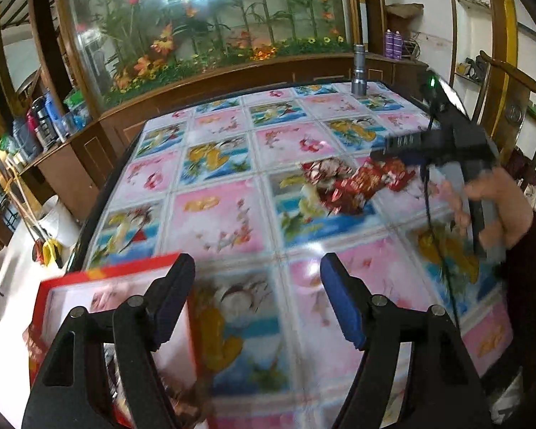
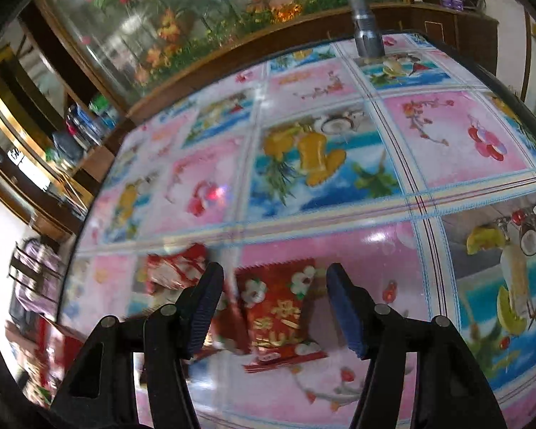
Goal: Organize snacks
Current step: 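Grasp the brown chocolate packet with the left tool while the right grasps a red candy packet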
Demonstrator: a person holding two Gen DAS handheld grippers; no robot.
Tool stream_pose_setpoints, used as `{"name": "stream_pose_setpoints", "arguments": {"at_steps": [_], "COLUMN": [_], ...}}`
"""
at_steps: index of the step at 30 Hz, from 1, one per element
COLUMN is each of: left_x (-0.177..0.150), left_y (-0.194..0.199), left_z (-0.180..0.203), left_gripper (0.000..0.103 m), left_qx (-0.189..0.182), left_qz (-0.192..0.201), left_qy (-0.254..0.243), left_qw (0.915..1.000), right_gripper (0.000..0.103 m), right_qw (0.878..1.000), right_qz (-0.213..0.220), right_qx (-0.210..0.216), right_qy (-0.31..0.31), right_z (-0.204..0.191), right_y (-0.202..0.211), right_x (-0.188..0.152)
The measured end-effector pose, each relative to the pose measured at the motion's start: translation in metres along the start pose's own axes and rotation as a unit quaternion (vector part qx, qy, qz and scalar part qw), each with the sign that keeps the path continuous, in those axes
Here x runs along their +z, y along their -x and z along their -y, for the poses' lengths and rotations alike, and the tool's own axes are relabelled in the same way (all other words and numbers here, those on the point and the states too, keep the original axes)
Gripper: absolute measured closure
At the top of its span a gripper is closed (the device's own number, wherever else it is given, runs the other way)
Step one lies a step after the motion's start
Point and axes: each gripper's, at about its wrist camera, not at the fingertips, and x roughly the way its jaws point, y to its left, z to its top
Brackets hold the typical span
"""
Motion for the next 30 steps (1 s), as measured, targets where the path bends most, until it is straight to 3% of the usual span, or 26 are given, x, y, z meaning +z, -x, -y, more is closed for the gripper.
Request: {"name": "stream_pose_setpoints", "arguments": {"at_steps": [1, 9, 14, 22, 24, 27, 30], "left_x": [0.008, 0.044, 0.05, 0.044, 0.044, 0.045, 0.044], "left_y": [-0.008, -0.077, -0.11, -0.142, -0.147, -0.148, -0.15], "left_z": [0.005, 0.036, 0.051, 0.063, 0.063, 0.062, 0.065], "left_gripper": [0.024, 0.023, 0.023, 0.024, 0.024, 0.025, 0.041], "left_qx": [-0.002, -0.013, -0.002, -0.019, -0.021, -0.027, -0.047], "left_qz": [-0.004, -0.048, -0.072, -0.107, -0.109, -0.098, -0.088], "left_qy": [0.003, 0.042, 0.05, 0.045, 0.045, 0.051, 0.051], "left_qw": [1.0, 0.9979, 0.9961, 0.993, 0.9928, 0.9934, 0.9937], "right_gripper": [0.043, 0.041, 0.041, 0.038, 0.043, 0.063, 0.068], "right_qw": [1.0, 0.99, 0.987, 0.975, 0.974, 0.975, 0.982], "right_qz": [-0.002, -0.04, -0.052, -0.037, -0.03, -0.03, -0.032], "right_qx": [-0.004, -0.037, -0.03, -0.073, -0.079, -0.075, -0.062], "right_qy": [0.013, 0.132, 0.149, 0.206, 0.209, 0.205, 0.176], "right_z": [0.0, -0.019, -0.015, -0.028, -0.029, -0.028, -0.02], "right_y": [-0.002, -0.002, 0.003, -0.002, -0.002, -0.001, 0.002], "right_x": [-0.001, -0.015, -0.019, -0.028, -0.029, -0.026, -0.02]}}
